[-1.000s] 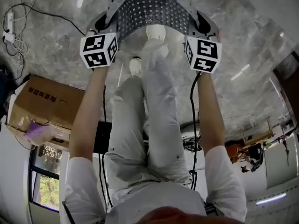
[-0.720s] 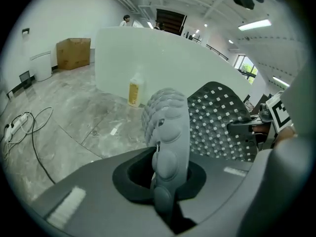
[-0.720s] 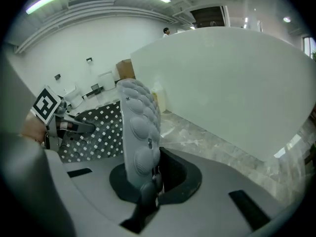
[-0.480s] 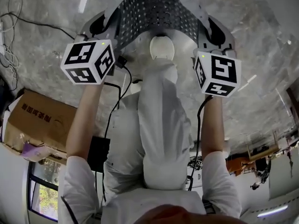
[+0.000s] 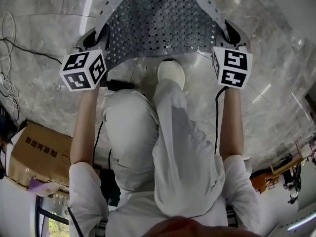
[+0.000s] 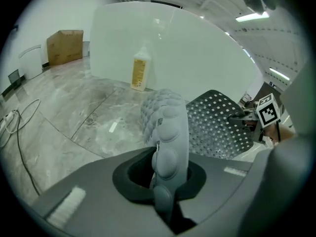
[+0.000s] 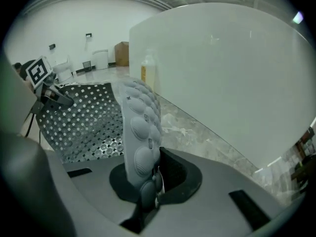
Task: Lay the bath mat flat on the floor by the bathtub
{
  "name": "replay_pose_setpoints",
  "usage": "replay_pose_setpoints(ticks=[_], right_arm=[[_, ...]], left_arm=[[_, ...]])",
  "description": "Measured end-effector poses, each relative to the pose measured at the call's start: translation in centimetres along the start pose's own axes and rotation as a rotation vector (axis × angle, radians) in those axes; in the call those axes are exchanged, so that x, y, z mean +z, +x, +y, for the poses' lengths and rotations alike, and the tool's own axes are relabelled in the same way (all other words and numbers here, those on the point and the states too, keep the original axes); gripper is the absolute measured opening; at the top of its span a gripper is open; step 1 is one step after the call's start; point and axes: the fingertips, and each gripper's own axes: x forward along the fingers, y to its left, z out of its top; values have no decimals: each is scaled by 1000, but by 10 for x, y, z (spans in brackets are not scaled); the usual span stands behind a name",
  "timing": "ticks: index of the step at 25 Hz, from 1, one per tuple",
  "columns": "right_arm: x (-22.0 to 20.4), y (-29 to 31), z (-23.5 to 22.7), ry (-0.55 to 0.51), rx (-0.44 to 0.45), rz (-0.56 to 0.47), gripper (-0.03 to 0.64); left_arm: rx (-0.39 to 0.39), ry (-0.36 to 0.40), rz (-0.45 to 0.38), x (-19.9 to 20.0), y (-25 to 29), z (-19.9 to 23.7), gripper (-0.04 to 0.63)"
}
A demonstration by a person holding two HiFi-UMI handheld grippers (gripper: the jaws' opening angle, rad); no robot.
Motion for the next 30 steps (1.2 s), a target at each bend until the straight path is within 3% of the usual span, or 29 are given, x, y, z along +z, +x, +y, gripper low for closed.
replay_pose_setpoints(ticks=[4,6,13,16,18,21,24,26,30], right_arm=[[-25,32,-24,132,27,-8,18],[-37,51,-44,119,-1,-9,18],[-72,108,-90,37,-7,138,30],[-81,123,-94,83,42,172,60],[-86,129,-97,155,109,167,66],[-90,130,-102,274,236,143,91],[-93,127,-109,371,355,128,107],[-100,123,-115,363,390,139,114],[-117,114,-137,290,363,187,138]], left_arm=[[96,44,22,-35,21,56,17],[121,68,45,-49,34,85,18],[101,77,170,-76,69,118,38],[33,57,186,-80,74,120,44],[-42,13,183,-84,75,124,49],[-153,-127,184,-86,76,129,61],[-248,-218,205,-88,72,135,72],[-270,-280,216,-90,68,143,83],[-235,-281,239,-101,50,171,125]])
